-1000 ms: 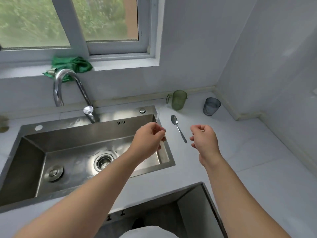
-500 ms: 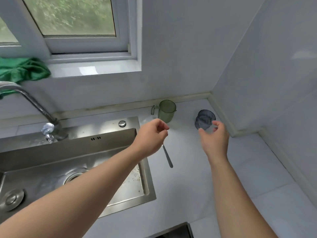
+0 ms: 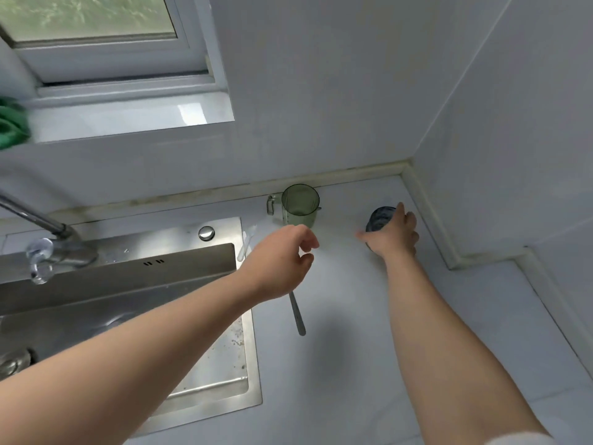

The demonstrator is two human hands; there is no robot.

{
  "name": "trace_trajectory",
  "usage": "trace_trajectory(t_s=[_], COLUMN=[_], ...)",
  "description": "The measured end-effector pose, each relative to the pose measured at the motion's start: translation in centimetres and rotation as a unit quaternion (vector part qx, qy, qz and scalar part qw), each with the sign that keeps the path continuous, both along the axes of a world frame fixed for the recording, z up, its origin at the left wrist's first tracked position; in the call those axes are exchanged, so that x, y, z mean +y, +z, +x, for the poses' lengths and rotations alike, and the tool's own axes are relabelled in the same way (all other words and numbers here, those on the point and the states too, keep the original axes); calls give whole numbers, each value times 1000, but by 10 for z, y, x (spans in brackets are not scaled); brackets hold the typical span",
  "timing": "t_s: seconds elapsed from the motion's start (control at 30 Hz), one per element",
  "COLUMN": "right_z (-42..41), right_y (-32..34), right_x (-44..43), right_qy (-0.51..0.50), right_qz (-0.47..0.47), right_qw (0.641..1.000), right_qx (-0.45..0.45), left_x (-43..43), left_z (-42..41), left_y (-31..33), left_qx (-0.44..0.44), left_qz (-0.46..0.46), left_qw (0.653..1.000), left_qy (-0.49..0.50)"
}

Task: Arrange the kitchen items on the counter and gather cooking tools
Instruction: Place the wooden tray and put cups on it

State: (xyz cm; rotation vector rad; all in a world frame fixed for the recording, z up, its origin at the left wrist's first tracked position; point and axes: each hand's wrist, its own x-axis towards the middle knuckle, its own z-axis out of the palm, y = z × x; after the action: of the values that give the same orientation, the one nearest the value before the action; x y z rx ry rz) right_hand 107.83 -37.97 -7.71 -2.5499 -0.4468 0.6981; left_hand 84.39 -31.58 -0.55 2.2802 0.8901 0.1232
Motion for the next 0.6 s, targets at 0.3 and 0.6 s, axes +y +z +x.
trace_trajectory(t_s=[0.3, 0.6], right_z=[-9, -49], right_y=[-1, 38], right_x=[-18, -51], right_qy=[-18, 28], right_qz=[135, 221], right_qw=[981, 934], right_qx=[-135, -280], left_x=[48, 88], left_z=[50, 98], left_y=[-17, -47], left_qx=[49, 245], left_qz=[148, 143], left_qw=[988, 959], left_qy=[15, -19])
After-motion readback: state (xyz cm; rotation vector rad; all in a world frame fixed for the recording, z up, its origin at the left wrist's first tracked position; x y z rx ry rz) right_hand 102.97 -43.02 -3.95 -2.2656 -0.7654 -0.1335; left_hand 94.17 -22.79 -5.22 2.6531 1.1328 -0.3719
